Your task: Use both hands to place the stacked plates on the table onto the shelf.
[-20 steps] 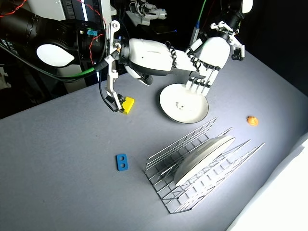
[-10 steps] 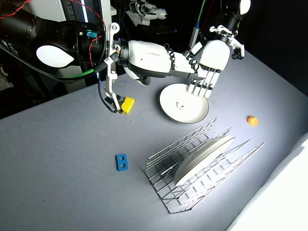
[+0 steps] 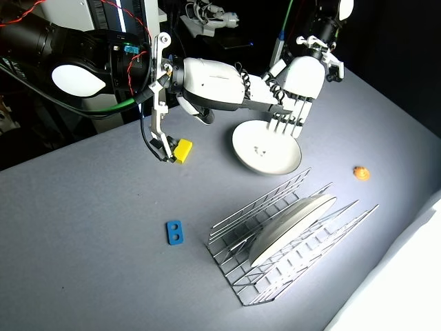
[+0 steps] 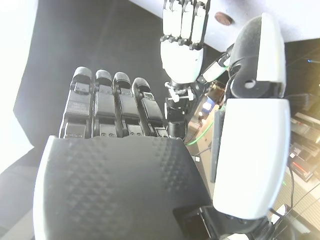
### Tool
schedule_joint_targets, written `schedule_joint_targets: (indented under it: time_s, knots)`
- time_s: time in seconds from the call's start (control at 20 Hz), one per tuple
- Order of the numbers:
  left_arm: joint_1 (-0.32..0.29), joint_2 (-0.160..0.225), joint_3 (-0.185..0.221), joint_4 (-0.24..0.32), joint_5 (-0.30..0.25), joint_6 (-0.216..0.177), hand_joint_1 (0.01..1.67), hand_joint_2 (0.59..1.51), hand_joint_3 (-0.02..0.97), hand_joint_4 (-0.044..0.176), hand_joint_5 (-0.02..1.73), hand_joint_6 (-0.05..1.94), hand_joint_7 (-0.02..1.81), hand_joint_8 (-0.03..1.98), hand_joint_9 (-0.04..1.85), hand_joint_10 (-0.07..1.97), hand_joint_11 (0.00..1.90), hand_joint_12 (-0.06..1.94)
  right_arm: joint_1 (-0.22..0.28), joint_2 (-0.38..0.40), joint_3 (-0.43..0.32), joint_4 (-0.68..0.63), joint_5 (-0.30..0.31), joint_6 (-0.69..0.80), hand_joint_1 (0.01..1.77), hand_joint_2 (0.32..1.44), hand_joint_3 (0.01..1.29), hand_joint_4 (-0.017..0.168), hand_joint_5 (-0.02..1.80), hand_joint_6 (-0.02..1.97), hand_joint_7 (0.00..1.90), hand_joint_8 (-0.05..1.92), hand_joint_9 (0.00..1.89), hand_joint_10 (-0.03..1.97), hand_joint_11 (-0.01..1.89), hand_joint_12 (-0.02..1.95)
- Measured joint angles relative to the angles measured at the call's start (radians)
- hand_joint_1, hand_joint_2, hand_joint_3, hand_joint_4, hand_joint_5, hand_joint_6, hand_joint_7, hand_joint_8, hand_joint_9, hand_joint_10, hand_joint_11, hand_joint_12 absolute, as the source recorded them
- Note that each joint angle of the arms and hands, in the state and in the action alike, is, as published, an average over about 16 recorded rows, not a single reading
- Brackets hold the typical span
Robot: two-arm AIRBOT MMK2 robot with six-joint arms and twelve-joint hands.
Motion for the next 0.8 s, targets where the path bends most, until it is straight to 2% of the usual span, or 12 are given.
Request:
schedule_joint_targets:
  time_s: [0.35,0.8]
  knots:
    - [0.036,0.002,-0.024,-0.037,0.011,0.002,0.02,1.115,0.013,-0.007,0.0,-0.01,0.01,0.0,0.0,-0.02,0.02,-0.02,-0.009,-0.061,0.056,-0.051,0.014,-0.014,1.03,0.83,0.01,0.006,0.02,0.02,0.02,0.02,0.02,0.0,0.02,0.0]
    - [0.047,0.003,-0.031,-0.053,0.011,0.003,0.02,1.119,0.013,-0.006,0.0,-0.02,0.01,0.0,0.0,-0.02,0.02,-0.02,-0.025,-0.248,0.227,-0.142,0.005,-0.035,1.15,0.86,0.01,0.005,0.02,0.02,0.02,0.02,0.02,0.0,0.02,0.04]
